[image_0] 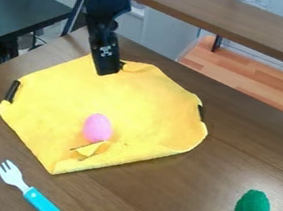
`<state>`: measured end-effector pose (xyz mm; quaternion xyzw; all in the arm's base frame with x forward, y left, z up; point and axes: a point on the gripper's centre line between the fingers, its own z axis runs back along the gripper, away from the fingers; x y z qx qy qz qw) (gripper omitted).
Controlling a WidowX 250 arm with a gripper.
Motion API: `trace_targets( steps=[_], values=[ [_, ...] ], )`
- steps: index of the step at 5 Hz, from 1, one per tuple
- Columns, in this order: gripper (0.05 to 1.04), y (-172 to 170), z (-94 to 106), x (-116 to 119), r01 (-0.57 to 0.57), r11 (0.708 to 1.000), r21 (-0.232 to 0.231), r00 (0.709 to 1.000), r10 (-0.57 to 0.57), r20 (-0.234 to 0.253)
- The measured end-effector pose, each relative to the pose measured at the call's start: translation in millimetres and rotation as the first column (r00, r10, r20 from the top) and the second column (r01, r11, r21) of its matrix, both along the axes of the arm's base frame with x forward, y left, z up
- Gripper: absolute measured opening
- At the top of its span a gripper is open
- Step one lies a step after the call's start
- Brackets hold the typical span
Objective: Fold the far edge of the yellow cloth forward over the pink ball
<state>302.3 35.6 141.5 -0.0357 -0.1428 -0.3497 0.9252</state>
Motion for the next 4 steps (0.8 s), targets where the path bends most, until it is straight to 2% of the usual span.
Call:
trace_targets(
  steps=[1, 3, 4],
  values=[
    [0.999, 0.3, -9.5, 1.0, -0.001, 1.000, -0.006, 1.000, 0.001, -0.026],
    [0.999, 25.3, -17.6, 44.7, -0.033, 0.999, 0.043, 0.999, 0.032, 0.027],
    [0.999, 37.9, -14.5, 67.0, -0.020, 0.994, 0.109, 0.995, 0.010, 0.095]
  ],
)
